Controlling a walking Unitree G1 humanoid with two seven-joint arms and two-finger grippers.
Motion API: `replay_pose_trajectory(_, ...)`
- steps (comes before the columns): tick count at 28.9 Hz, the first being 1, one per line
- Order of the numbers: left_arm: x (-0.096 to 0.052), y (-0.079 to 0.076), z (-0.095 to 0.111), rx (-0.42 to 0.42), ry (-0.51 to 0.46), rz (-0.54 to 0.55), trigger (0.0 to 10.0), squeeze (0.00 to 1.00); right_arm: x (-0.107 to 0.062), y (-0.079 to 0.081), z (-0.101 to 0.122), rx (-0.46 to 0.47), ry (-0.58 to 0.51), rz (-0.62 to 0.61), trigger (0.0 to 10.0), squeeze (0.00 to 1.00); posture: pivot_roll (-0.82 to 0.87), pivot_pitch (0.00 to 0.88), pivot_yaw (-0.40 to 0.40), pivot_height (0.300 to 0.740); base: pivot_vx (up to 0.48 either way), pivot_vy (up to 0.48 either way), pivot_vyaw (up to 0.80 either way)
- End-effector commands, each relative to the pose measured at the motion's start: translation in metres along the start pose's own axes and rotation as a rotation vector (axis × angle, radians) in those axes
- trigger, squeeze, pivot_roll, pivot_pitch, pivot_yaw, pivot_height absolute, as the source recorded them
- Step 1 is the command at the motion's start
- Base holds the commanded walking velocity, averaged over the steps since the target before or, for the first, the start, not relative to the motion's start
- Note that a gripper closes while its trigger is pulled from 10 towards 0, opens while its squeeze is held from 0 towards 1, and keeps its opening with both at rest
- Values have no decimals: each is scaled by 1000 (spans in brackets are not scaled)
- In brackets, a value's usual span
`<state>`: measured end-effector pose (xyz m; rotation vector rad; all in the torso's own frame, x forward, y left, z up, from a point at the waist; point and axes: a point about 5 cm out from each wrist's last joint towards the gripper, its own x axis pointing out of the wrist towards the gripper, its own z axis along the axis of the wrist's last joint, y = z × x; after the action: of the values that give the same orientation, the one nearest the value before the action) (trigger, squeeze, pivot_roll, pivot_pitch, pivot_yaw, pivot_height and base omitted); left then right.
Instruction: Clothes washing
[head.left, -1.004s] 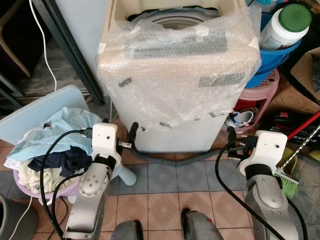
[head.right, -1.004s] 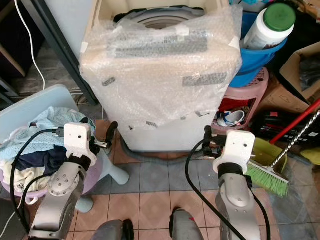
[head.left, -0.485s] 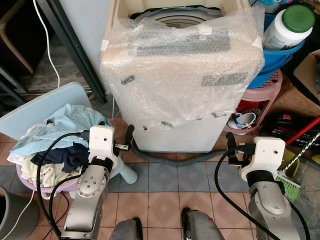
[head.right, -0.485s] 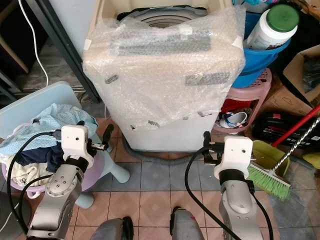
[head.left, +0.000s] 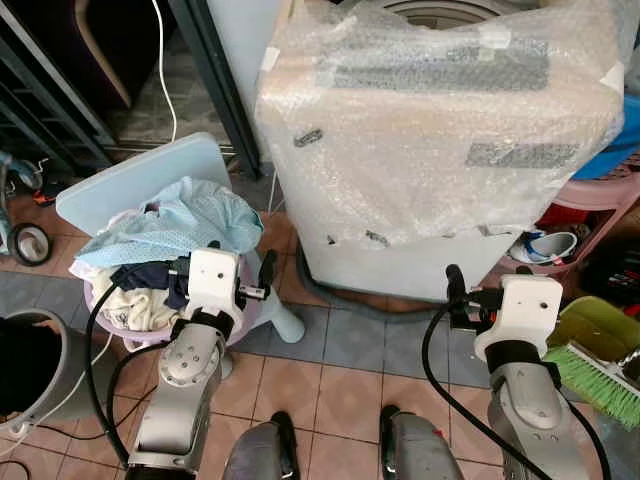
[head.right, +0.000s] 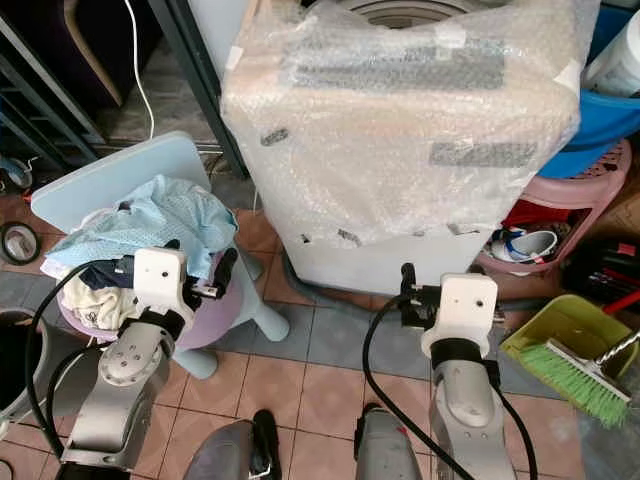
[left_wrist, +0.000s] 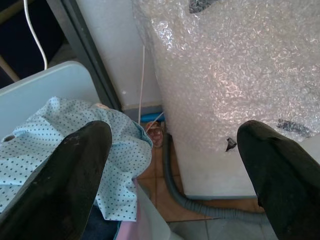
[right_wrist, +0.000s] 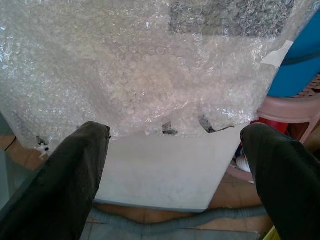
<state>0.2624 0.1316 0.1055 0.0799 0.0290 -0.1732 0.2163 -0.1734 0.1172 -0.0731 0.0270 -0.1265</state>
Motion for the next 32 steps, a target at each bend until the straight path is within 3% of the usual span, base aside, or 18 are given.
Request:
replay_pose_trajectory(1, -2, 6, -5, 29, 22, 19, 10000, 0, 0, 6, 3, 16, -20, 10, 10000, 0, -155, 194, 155, 740, 0, 0, 0)
replay_pose_trajectory(12, -6, 11, 1, 61, -7, 75, 10000, 0, 20, 28, 10, 72, -50, 82, 10000, 0, -67, 169, 112, 740, 0, 0, 0)
replay_pose_trajectory(13, -8, 10, -1, 60, -1, 76, 10000, 0, 19, 38, 12, 11, -65, 149, 10000, 0, -66, 171, 101, 740, 0, 0, 800)
replay_pose_trajectory(16, -9, 9, -2, 55, 5, 78, 10000, 0, 17, 42, 13, -13, -73, 178, 10000, 0, -66, 172, 96, 740, 0, 0, 800)
replay_pose_trajectory(20, -9, 8, -4, 21, 22, 88, 10000, 0, 19, 39, 12, 42, -64, 156, 10000, 0, -77, 177, 94, 740, 0, 0, 800)
replay_pose_trajectory(27, 5, 1, 7, 46, -28, 26, 10000, 0, 22, 30, 16, 37, -79, 106, 10000, 0, -91, 187, 100, 740, 0, 0, 800)
replay_pose_trajectory(32, 7, 2, 7, 27, -17, 28, 10000, 0, 21, 27, 15, 34, -76, 98, 10000, 0, -94, 188, 100, 740, 0, 0, 800)
